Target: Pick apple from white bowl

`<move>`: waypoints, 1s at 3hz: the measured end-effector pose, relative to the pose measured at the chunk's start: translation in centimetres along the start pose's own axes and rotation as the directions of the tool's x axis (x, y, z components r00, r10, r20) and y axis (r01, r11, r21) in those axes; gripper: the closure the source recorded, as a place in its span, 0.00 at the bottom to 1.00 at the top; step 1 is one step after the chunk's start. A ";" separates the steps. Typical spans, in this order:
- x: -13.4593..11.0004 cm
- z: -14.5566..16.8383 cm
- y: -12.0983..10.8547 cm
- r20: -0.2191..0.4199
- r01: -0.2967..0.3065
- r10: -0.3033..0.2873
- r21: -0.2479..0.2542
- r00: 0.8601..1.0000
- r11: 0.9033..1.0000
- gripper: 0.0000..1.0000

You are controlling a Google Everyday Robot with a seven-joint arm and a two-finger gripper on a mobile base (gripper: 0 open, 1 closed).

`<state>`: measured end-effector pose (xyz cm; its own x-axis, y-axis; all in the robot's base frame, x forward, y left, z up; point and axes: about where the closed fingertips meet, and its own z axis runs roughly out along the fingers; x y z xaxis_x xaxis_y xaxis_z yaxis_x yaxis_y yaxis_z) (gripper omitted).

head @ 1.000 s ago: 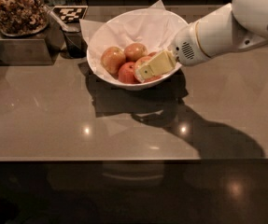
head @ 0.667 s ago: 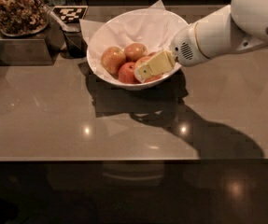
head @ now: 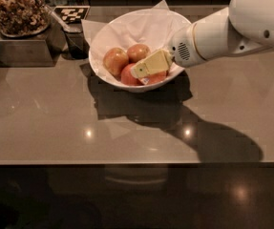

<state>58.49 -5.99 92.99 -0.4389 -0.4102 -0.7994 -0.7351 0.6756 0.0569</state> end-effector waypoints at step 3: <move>1.6 1.1 -0.6 -0.015 -0.046 0.046 0.014 0.999 0.999 0.15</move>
Offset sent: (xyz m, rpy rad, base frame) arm 0.0048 -0.0130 -0.0267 0.0032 0.0444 -0.0671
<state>58.81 -6.30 91.03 -0.4801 -0.3873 -0.7871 -0.7068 0.7023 0.0855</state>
